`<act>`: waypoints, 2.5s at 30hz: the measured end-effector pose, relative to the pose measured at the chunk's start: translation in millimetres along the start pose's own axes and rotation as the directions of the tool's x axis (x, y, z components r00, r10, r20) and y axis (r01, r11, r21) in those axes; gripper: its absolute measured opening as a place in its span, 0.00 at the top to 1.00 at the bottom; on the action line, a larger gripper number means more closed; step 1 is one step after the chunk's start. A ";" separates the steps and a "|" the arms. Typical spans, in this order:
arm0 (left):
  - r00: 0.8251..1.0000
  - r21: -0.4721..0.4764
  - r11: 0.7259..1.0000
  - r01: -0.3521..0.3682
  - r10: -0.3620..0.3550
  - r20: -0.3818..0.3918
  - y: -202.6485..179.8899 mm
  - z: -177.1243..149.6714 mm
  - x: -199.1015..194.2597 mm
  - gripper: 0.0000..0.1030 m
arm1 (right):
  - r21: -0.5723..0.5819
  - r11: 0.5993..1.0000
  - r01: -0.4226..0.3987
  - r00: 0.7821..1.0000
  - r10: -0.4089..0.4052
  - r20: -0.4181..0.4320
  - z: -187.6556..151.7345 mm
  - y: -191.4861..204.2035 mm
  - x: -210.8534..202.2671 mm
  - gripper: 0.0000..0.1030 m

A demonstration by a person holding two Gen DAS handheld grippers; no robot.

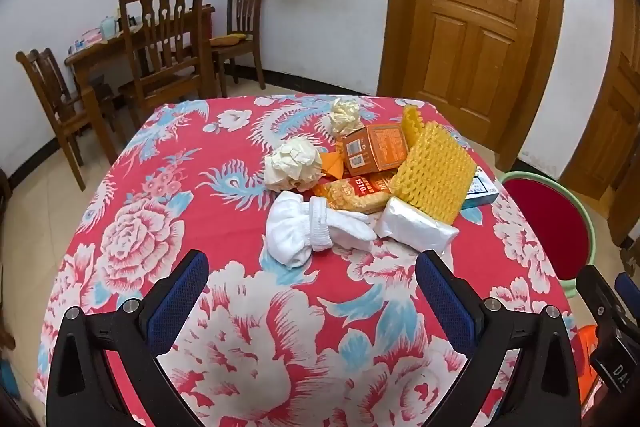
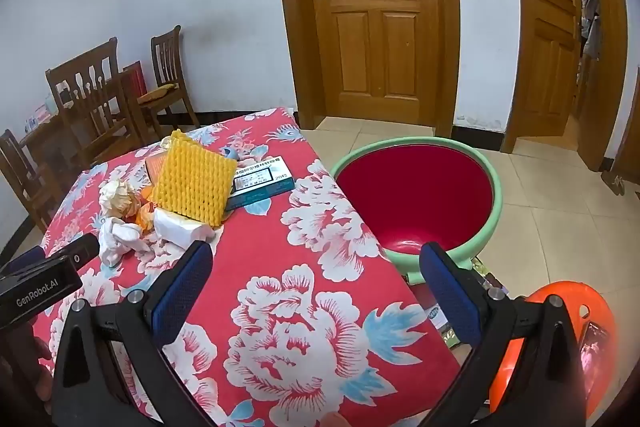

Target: Collect trash

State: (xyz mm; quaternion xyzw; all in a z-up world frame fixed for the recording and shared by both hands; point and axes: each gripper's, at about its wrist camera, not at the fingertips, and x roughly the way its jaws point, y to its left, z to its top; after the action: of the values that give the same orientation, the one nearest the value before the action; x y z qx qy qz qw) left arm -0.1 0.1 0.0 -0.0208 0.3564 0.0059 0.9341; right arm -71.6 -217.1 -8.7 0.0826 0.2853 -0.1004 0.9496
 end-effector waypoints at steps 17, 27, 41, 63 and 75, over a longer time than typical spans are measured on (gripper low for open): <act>1.000 -0.003 1.000 0.007 -0.007 0.000 4.2 2.0 -2.8 0.01 | 0.005 1.000 0.001 1.000 -0.001 -0.014 -1.1 -0.4 0.3 0.02; 1.000 -0.009 1.000 0.007 -0.007 -0.001 5.6 0.3 -0.5 0.01 | 0.006 1.000 0.002 1.000 -0.002 -0.019 -1.6 -0.7 0.8 0.02; 1.000 -0.011 1.000 0.008 -0.008 0.000 5.5 0.2 -0.6 0.01 | 0.004 1.000 0.003 1.000 -0.002 -0.021 -2.6 0.9 1.7 0.02; 1.000 -0.012 1.000 0.008 -0.008 -0.001 5.7 0.0 -0.7 0.01 | 0.004 1.000 0.003 1.000 -0.003 -0.025 -3.2 1.1 2.2 0.02; 1.000 -0.012 1.000 0.007 -0.007 -0.002 5.7 0.0 -0.5 0.01 | 0.003 1.000 0.003 1.000 -0.003 -0.027 -3.1 1.1 2.6 0.02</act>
State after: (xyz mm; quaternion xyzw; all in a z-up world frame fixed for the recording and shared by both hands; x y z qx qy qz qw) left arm -0.6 5.8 0.2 -0.0278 0.3575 0.0046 0.9335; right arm -70.9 -215.7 -12.6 0.0848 0.2979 -0.1013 0.9454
